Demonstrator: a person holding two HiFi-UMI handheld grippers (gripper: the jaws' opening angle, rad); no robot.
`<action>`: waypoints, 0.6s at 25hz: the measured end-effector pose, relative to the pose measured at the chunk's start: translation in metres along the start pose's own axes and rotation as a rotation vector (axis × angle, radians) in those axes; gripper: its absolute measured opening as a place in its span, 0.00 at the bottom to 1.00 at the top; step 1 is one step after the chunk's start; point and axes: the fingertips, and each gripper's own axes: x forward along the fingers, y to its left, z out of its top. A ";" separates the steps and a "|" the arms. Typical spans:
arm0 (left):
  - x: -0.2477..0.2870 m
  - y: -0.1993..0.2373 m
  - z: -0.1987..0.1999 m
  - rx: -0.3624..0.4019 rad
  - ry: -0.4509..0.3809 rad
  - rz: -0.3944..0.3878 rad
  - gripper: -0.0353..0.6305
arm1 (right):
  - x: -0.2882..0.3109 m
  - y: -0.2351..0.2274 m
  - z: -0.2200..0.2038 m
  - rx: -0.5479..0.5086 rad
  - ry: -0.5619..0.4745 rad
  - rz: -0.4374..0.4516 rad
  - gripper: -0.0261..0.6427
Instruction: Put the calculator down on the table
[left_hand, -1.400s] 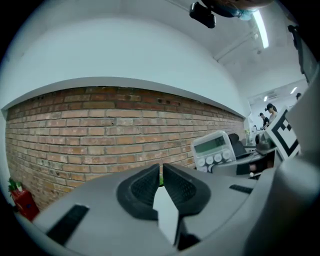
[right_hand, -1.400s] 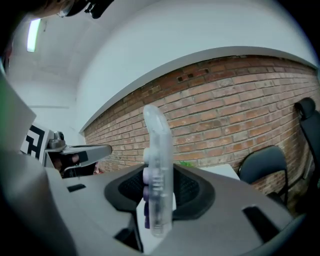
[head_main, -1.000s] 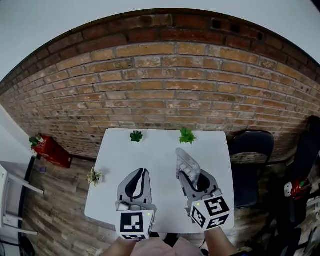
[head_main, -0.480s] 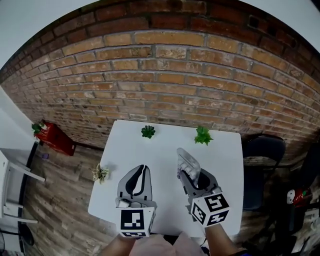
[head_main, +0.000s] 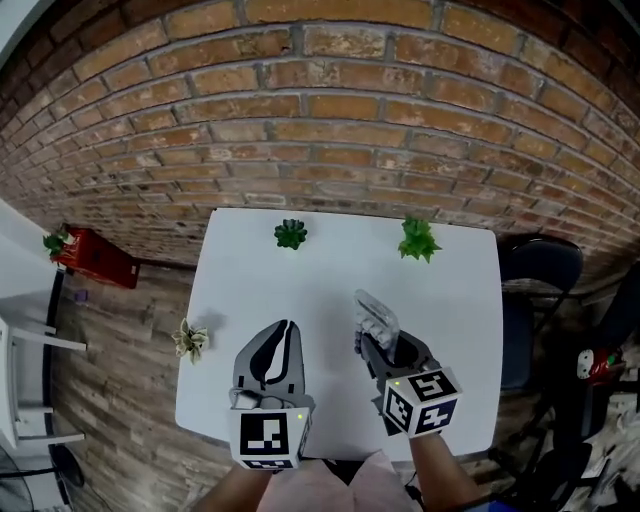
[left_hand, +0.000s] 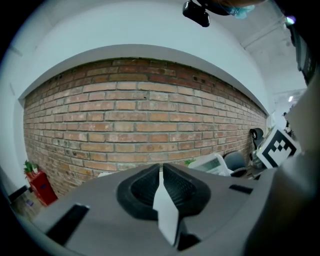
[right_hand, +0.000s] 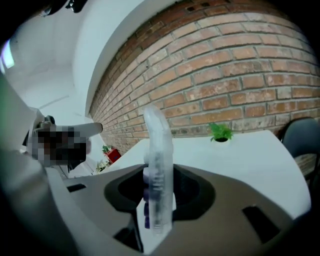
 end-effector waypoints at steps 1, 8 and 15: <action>0.003 0.002 -0.007 -0.004 0.016 -0.006 0.10 | 0.005 -0.002 -0.008 0.021 0.030 -0.010 0.24; 0.022 0.004 -0.024 -0.034 0.049 -0.046 0.10 | 0.031 -0.016 -0.045 0.212 0.191 -0.017 0.24; 0.032 0.014 -0.029 -0.041 0.062 -0.050 0.10 | 0.043 -0.025 -0.061 0.301 0.281 -0.038 0.24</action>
